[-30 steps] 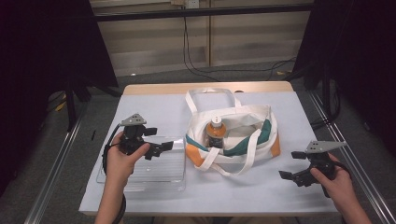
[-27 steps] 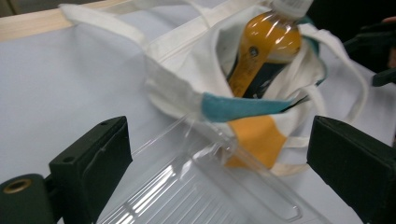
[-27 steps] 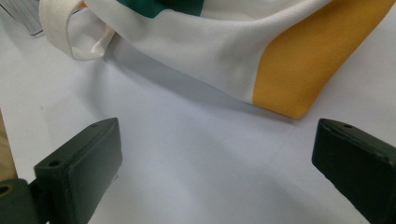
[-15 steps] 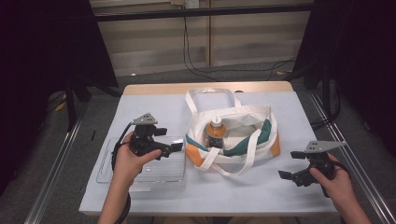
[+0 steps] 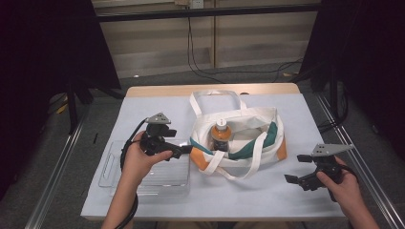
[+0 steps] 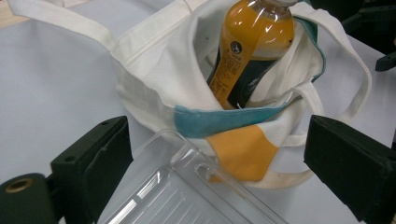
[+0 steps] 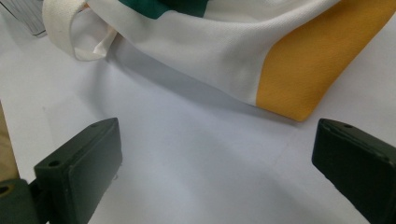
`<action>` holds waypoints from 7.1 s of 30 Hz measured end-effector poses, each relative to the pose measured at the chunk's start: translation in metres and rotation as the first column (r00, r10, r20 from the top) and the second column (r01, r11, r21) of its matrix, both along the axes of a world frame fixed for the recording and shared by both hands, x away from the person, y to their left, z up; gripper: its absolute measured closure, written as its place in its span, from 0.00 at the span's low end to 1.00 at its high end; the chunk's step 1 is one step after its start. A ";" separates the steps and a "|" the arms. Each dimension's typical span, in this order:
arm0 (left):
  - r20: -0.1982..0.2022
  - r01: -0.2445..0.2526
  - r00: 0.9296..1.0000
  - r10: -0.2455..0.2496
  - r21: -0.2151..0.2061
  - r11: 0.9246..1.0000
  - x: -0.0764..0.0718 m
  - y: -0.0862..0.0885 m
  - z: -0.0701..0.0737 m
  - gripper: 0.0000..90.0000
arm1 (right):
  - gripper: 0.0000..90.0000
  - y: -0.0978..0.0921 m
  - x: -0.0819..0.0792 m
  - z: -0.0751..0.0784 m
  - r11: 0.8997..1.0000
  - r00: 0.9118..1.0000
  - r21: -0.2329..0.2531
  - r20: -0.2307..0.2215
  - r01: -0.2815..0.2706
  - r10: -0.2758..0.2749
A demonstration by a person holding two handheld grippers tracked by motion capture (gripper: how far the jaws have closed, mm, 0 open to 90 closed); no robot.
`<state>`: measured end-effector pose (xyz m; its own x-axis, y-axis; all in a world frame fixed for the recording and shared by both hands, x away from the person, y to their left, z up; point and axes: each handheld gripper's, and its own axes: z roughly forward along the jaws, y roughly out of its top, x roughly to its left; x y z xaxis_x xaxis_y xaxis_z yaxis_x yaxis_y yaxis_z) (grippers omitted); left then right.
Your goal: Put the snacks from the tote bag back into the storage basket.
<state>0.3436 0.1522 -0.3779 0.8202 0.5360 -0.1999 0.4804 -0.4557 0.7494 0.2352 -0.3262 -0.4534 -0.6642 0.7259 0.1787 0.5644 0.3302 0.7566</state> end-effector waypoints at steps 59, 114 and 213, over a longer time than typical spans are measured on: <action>-0.018 0.181 0.983 -0.180 0.161 0.970 0.033 -0.081 0.041 0.31 | 0.02 -0.003 0.001 0.002 1.000 1.000 0.013 0.008 -0.002 0.002; -0.041 0.205 0.979 -0.201 0.206 0.957 0.044 -0.118 0.038 0.57 | 0.02 -0.002 0.000 0.003 1.000 1.000 0.016 0.011 -0.006 0.006; -0.188 0.136 0.980 -0.059 0.430 0.892 0.046 -0.139 0.133 0.66 | 0.02 -0.003 0.002 0.002 1.000 1.000 0.021 0.010 -0.013 0.013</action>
